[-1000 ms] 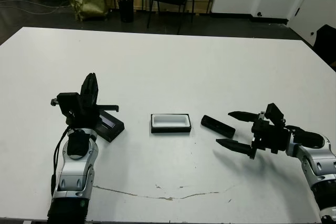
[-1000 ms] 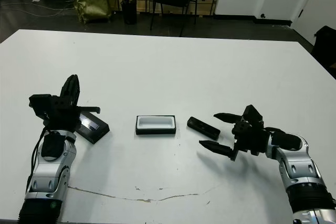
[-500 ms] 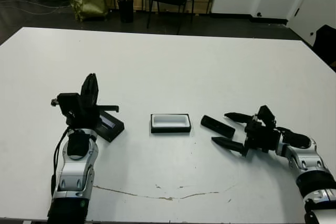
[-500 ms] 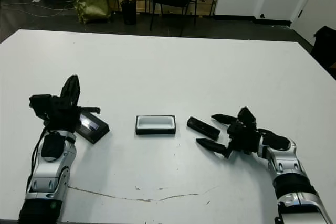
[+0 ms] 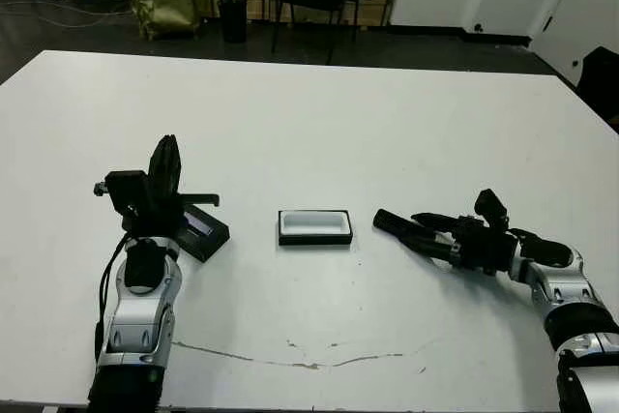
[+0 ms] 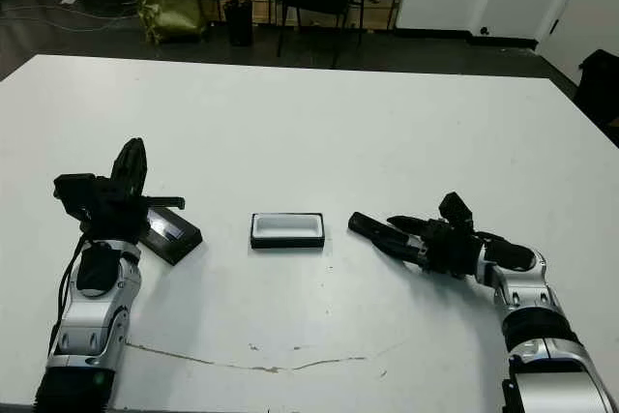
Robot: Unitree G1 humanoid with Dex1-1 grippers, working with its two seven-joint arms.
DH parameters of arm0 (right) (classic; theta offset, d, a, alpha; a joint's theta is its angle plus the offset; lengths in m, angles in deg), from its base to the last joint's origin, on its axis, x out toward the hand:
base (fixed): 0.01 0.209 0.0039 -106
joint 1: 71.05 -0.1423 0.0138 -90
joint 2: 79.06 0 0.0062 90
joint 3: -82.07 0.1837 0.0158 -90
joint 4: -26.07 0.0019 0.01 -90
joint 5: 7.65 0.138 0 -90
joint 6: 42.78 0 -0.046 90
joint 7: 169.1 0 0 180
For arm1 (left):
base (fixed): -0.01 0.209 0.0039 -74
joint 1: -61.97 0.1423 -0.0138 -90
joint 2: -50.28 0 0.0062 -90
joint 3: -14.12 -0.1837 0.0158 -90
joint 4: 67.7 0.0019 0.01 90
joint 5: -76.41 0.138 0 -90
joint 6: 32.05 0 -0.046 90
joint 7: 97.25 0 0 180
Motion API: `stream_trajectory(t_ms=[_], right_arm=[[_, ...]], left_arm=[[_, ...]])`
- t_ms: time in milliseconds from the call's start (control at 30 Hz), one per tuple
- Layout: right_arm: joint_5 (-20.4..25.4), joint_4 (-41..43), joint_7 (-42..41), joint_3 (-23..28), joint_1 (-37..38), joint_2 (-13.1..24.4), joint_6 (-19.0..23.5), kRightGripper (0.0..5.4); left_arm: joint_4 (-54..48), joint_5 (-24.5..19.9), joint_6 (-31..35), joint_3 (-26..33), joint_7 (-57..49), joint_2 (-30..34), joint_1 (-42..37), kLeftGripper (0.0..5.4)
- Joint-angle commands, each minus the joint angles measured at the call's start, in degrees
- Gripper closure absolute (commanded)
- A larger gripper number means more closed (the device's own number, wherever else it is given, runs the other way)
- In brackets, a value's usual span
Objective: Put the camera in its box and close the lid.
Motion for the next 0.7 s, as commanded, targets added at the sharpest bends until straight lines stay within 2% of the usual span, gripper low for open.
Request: stream_trajectory(t_ms=[33, 133, 233, 400, 533, 600, 700], right_arm=[[-1.1, 13.7, -1.8, -2.4, 2.5, 3.8, 10.3, 4.31], [-4.6, 24.7, -0.4, -4.9, 4.1, 7.2, 15.8, 4.60], [-7.6, 26.5, 1.1, -6.8, 4.1, 8.7, 16.1, 4.60], [-2.2, 25.4, 0.3, -3.2, 4.7, 7.7, 16.3, 4.60], [1.5, 21.8, 2.5, 0.7, 5.1, 5.5, 13.0, 4.60], [1.8, 15.8, 2.9, 1.8, 3.6, 4.4, 9.0, 4.60], [1.6, 3.8, 3.5, 3.6, -0.4, 2.5, 0.7, 4.61]], left_arm=[[-0.2, 0.3, 1.4, -0.1, -0.3, -0.1, 0.4, 5.40], [-0.3, -0.1, 1.5, 0.0, -0.3, -0.2, 0.3, 5.40], [-0.2, 0.0, 1.4, 0.0, -0.2, -0.1, 0.2, 5.40], [-0.1, -0.3, 1.7, 0.1, -0.5, -0.5, -0.2, 5.40], [0.2, -0.2, 1.5, 0.0, -0.1, -0.2, -0.5, 5.40], [0.6, -0.3, 1.1, -0.1, 0.3, -0.1, -0.7, 5.40], [0.4, -0.1, 1.3, -0.3, 0.3, -0.1, -0.9, 5.40]])
